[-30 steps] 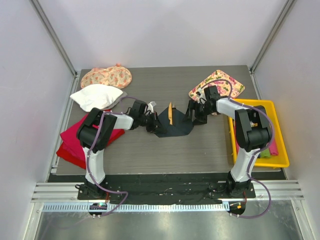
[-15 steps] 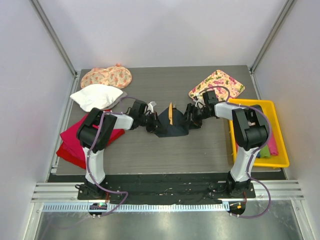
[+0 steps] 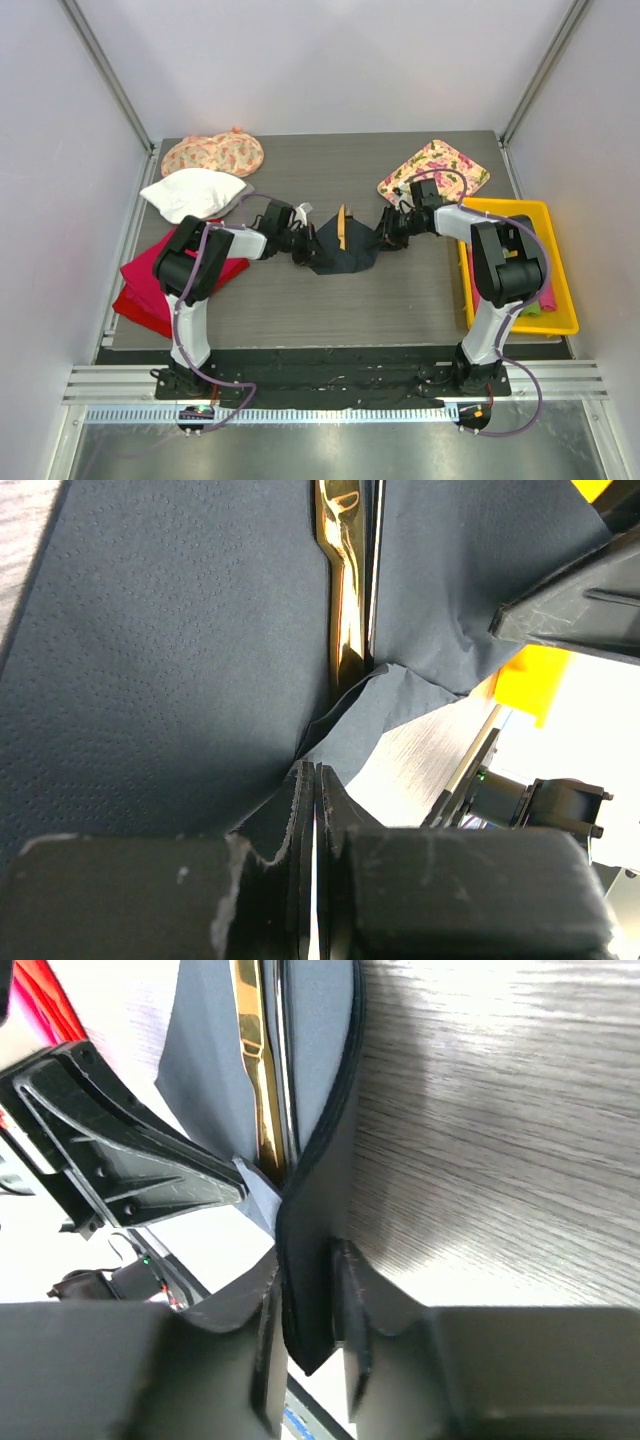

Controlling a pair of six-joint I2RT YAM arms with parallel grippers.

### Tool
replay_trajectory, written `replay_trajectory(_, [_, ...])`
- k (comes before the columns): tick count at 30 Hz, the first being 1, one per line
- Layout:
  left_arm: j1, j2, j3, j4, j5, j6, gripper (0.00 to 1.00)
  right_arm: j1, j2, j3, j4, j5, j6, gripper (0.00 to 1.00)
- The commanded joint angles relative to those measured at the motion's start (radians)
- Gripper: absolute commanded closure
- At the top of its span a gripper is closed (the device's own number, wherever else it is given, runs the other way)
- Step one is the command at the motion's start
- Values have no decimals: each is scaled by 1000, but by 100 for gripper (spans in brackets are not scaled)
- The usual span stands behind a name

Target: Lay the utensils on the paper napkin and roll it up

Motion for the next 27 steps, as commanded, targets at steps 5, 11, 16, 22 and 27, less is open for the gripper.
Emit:
replay_trajectory(5, [-1, 17, 1, -33, -62, 34, 95, 33, -21, 62, -3, -15, 15, 87])
replay_trajectory(11, [-1, 20, 4, -36, -62, 34, 96, 73, 17, 78, 34, -35, 70, 88])
replay_trajectory(16, [-1, 21, 9, -36, -62, 34, 96, 108, 59, 88, 86, -50, 131, 88])
replay_trajectory(22, [-1, 20, 7, -41, -62, 37, 96, 148, 111, 114, 149, -64, 203, 88])
replay_trajectory(27, [-1, 23, 9, -40, -61, 37, 96, 170, 148, 110, 195, -70, 255, 87])
